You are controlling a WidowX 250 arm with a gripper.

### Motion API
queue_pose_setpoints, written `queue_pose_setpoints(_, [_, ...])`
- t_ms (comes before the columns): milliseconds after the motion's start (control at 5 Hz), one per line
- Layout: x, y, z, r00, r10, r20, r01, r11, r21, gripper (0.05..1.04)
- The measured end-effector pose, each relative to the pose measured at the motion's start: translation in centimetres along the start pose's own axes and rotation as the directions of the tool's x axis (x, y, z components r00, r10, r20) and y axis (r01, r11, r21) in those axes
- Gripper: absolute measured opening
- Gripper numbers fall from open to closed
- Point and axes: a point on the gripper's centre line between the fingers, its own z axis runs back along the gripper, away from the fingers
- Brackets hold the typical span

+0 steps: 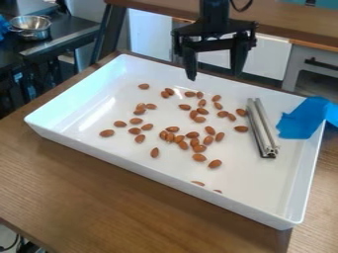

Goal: Sweep into pile

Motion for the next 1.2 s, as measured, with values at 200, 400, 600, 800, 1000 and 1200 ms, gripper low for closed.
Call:
queue_pose_setpoints(200, [-0.3, 0.2, -1.5, 1.000, 0.005, -0.030, -0.004, 1.000, 0.024, 1.001])
queue_pose_setpoints(400, [-0.8, -1.1, -3.3, 0.999, 0.011, -0.038, -0.010, 1.000, 0.022, 1.001])
queue_pose_setpoints(600, [-1.1, -3.6, -4.4, 1.000, 0.003, -0.019, -0.003, 1.000, 0.012, 1.001])
queue_pose_setpoints(800, [-0.6, -4.9, -5.2, 0.997, 0.065, 0.027, -0.066, 0.997, 0.027, 1.001])
queue_pose_setpoints(1000, [-0.3, -6.3, -5.8, 0.997, 0.067, 0.046, -0.068, 0.997, 0.027, 1.001])
queue_pose_setpoints(1200, [0.1, -6.8, -6.6, 0.995, 0.084, 0.046, -0.086, 0.996, 0.040, 1.001])
